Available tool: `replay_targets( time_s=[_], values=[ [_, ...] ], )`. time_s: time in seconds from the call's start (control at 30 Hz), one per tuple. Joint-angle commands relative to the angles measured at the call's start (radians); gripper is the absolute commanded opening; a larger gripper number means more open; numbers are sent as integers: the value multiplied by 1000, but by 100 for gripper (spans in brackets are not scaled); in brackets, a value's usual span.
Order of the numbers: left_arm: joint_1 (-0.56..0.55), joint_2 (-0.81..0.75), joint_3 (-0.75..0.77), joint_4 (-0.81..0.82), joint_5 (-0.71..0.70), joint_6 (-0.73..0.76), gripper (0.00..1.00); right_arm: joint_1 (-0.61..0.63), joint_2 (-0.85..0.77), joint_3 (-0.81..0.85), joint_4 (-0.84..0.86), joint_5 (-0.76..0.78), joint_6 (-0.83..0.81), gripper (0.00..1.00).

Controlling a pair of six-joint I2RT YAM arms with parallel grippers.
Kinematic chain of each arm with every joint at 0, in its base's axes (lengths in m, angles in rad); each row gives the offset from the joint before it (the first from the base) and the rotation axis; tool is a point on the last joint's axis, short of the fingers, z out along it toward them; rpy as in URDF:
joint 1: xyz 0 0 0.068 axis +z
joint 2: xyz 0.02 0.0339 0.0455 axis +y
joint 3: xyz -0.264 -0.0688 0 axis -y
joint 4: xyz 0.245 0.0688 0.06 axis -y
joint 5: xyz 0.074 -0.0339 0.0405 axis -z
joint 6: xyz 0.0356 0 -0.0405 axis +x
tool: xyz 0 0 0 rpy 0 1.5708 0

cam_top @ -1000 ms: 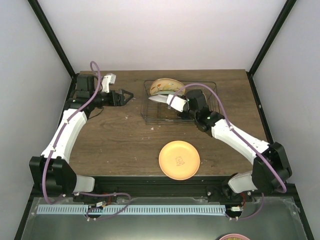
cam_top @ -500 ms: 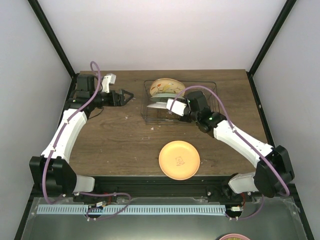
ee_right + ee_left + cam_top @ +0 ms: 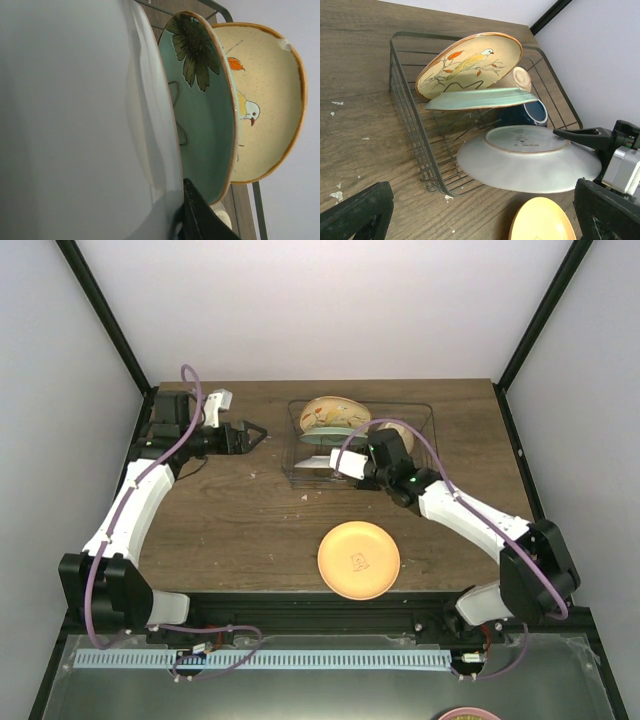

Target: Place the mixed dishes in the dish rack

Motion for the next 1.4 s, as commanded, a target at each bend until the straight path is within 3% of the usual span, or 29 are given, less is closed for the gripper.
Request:
replay_targets(
  time_s=[0.0, 0.17, 0.43, 0.73, 0.87, 1.1, 1.23, 1.37],
  values=[
    [4, -23, -10, 18, 2, -8, 100, -2, 17, 9, 173, -29, -9, 1],
    [4, -13, -10, 14, 10, -7, 100, -2, 62, 27, 177, -34, 8, 3],
    [4, -7, -59, -25, 7, 27, 100, -2, 83, 16, 207, -1, 24, 31],
    [-17, -26, -114, -41, 19, 56, 100, -2, 81, 62, 158, -1, 58, 45],
    [-77, -48, -134, -87, 0, 105, 100, 10, 31, 89, 46, -18, 88, 53],
    [-167, -62, -189, -132, 22, 129, 100, 68, -58, 121, -257, -76, 183, 81],
    [-192, -45, -183, -190, 41, 183, 100, 73, -86, 145, -343, -116, 286, 84],
    [-259, 20, -150, -217, 16, 198, 100, 73, -113, 163, -232, -14, 446, 84]
  ],
)
